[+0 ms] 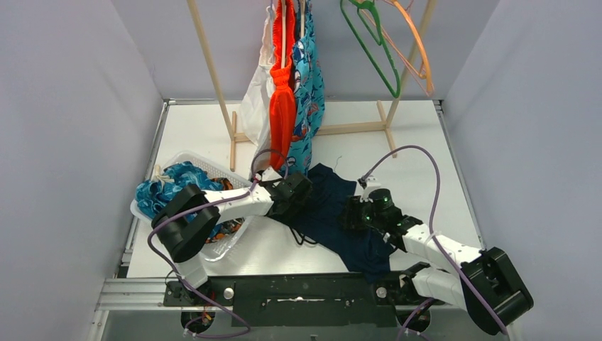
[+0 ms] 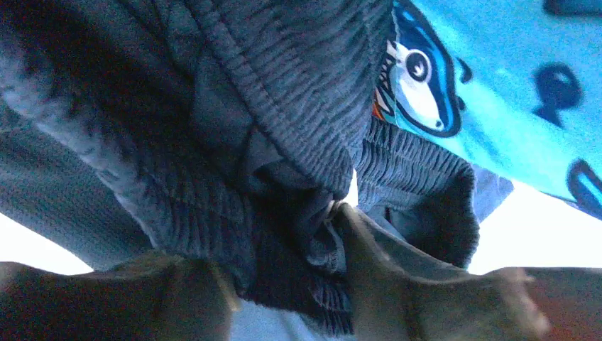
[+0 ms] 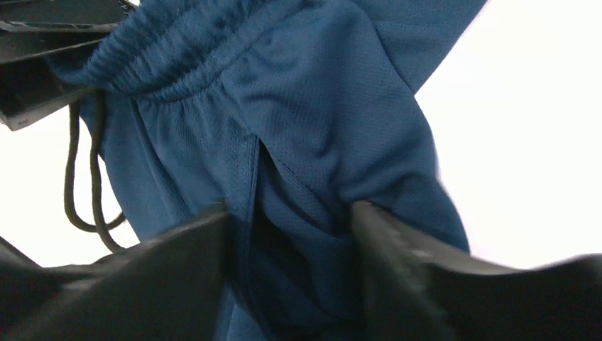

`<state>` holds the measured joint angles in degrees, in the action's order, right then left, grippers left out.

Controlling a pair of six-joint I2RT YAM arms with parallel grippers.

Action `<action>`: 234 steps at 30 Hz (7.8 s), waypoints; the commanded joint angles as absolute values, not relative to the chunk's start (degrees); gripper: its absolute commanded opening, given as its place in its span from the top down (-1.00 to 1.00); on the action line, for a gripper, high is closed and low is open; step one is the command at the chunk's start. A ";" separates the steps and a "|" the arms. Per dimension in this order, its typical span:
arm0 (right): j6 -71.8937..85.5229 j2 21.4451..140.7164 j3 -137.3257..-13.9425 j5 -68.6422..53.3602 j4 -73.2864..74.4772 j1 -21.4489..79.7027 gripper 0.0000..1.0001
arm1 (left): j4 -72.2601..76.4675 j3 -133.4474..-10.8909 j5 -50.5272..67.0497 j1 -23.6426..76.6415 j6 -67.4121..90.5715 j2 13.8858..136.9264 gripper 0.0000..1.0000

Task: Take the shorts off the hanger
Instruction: Pick up the shorts at the center of the board, then place the hanger on the clothes rod.

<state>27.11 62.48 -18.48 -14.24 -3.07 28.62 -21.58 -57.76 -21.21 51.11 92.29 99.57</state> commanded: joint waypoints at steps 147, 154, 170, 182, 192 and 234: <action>38.88 39.95 -26.71 25.29 18.05 29.80 -0.49 | -83.08 -94.89 -59.51 69.76 67.05 79.16 1.00; 38.89 41.23 -26.93 24.19 16.61 29.48 -0.49 | -83.02 -101.79 -59.30 56.25 56.51 78.63 1.00; 37.49 41.27 -27.51 24.53 16.80 29.14 -0.50 | -76.17 -129.59 -55.06 23.13 27.56 84.06 1.00; 36.74 45.54 -28.74 23.39 14.56 28.84 -0.50 | -75.33 -106.90 -45.24 22.82 34.23 74.85 1.00; 36.36 45.35 -29.17 22.12 15.42 28.50 -0.50 | -54.69 -78.25 -17.01 -2.32 28.61 68.42 1.00; 36.29 40.34 -30.21 22.50 18.19 28.16 -0.53 | -45.39 -63.67 5.72 -28.21 27.23 57.44 -0.13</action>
<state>36.69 41.28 -27.33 22.24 20.23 28.47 -42.09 -57.04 5.82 -27.86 31.70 57.52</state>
